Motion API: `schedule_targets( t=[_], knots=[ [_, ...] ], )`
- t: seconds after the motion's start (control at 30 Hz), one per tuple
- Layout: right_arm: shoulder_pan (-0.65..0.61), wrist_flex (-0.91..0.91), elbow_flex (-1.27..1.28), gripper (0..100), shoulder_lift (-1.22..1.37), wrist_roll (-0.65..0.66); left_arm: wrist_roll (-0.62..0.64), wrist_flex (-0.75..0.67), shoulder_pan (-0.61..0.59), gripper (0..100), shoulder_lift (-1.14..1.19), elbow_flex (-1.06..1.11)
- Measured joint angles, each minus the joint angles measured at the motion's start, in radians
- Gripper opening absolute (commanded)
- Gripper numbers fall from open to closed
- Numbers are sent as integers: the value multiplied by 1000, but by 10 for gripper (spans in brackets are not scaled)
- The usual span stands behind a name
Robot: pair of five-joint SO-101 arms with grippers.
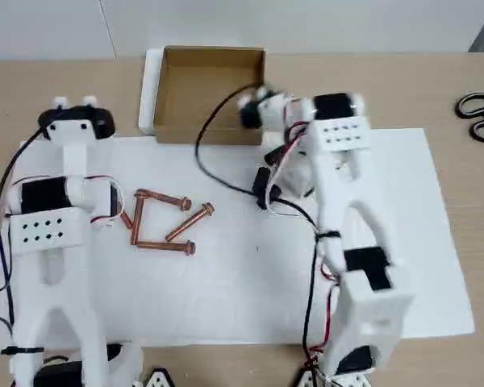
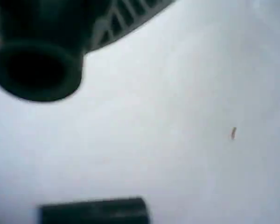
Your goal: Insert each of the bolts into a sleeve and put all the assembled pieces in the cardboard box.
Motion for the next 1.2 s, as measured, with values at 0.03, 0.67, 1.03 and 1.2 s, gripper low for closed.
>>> schedule_targets(
  t=[0.03,0.67,1.03,1.2],
  knots=[
    [20,0,0,4,-25,-21,0,0,2,6,2,-17],
    [488,6,365,3,-413,-207,3,20,15,6,509,-301],
    [611,8,595,3,-652,-169,0,210,183,6,661,-557],
    [649,8,649,3,-723,-147,3,219,190,6,671,-571]
  ],
)
